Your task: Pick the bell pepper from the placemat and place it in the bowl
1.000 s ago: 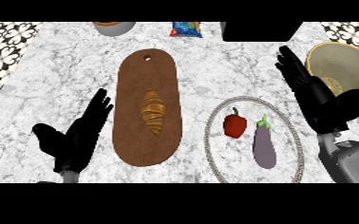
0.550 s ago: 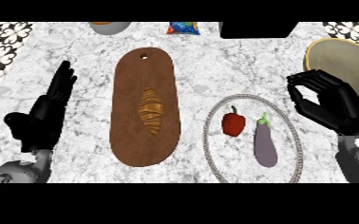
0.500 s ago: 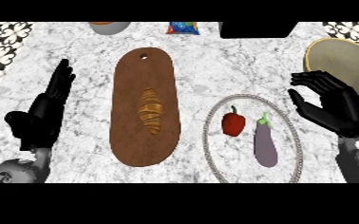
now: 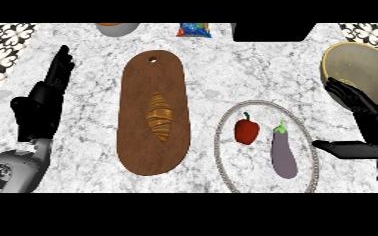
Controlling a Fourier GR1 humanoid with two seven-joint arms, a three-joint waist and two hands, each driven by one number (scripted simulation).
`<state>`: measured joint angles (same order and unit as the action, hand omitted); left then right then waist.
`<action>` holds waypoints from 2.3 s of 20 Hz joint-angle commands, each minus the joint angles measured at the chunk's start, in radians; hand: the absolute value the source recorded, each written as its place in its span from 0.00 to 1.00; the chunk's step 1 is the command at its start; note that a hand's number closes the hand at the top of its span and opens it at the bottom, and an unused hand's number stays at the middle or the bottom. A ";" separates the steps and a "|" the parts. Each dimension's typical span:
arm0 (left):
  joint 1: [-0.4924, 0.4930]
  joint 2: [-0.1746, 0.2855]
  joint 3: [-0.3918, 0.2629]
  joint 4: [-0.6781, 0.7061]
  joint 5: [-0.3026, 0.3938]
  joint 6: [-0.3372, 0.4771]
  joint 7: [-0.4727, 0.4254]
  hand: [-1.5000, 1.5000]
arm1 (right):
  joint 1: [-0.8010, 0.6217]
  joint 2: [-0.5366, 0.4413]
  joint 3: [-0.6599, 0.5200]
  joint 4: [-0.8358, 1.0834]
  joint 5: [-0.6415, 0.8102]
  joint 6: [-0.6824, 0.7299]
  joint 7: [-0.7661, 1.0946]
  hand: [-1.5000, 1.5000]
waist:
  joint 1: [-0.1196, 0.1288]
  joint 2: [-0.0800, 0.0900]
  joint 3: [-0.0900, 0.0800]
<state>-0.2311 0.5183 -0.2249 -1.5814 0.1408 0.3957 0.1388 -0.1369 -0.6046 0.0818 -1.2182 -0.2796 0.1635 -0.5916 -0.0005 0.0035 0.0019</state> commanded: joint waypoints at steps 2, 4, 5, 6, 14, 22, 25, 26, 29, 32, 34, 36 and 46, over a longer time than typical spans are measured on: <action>-0.011 -0.026 -0.011 -0.012 -0.034 0.019 0.019 0.50 | -0.041 -0.098 0.071 -0.015 0.161 -0.001 0.080 0.00 | 0.008 -0.003 -0.002; 0.009 -0.014 -0.011 -0.051 -0.026 0.007 0.047 0.50 | -0.077 -0.152 0.092 -0.074 0.188 0.017 0.187 0.00 | 0.012 -0.006 -0.003; -0.047 -0.016 0.015 0.019 -0.015 -0.009 0.039 0.50 | -0.093 -0.123 0.141 -0.124 0.241 -0.030 0.243 0.00 | 0.001 -0.004 -0.004; 0.026 -0.022 -0.029 -0.067 -0.045 0.009 0.042 0.50 | -0.092 -0.157 0.136 -0.154 0.235 -0.001 0.299 0.00 | 0.009 -0.009 -0.004; 0.063 -0.045 0.005 -0.048 -0.066 -0.009 0.009 0.50 | -0.268 -0.097 0.254 -0.161 0.342 0.144 0.544 0.00 | 0.015 -0.004 -0.002; -0.048 -0.053 0.069 0.009 -0.085 -0.062 0.068 0.50 | -0.252 0.015 0.358 -0.188 0.486 0.200 0.630 0.00 | -0.001 -0.004 -0.002; -0.039 -0.067 0.076 0.013 -0.085 -0.087 0.048 0.50 | -0.337 0.072 0.380 -0.064 0.549 0.234 0.657 0.00 | 0.007 -0.002 -0.002; 0.027 -0.100 0.047 -0.031 -0.099 -0.062 0.032 0.50 | -0.283 0.006 0.350 -0.225 0.476 0.314 0.758 0.00 | -0.002 -0.006 -0.003; 0.003 -0.112 0.067 0.010 -0.116 -0.069 0.016 0.50 | -0.336 0.136 0.403 -0.047 0.619 0.227 0.762 0.00 | 0.009 -0.002 -0.002; 0.005 -0.124 0.096 0.011 -0.124 -0.098 0.014 0.50 | -0.348 0.146 0.359 0.006 0.658 0.265 0.737 0.00 | 0.006 -0.002 -0.002; 0.013 -0.121 0.133 0.007 -0.119 -0.137 0.020 0.50 | -0.285 0.182 0.354 -0.027 0.695 0.250 0.734 0.00 | 0.003 -0.003 -0.002; 0.017 -0.151 0.114 0.020 -0.156 -0.113 0.006 0.50 | -0.317 0.231 0.365 0.086 0.751 0.208 0.687 0.00 | 0.006 -0.002 -0.002; -0.018 -0.208 0.180 0.004 -0.217 -0.179 0.052 0.50 | -0.335 0.337 0.264 0.200 0.884 0.211 0.601 0.00 | 0.003 -0.003 -0.002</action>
<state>-0.2290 0.3409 -0.0584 -1.5794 -0.0428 0.2299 0.1696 -0.4606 -0.3122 0.3801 -1.0609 0.5504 0.3815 0.0310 0.0036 0.0007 0.0001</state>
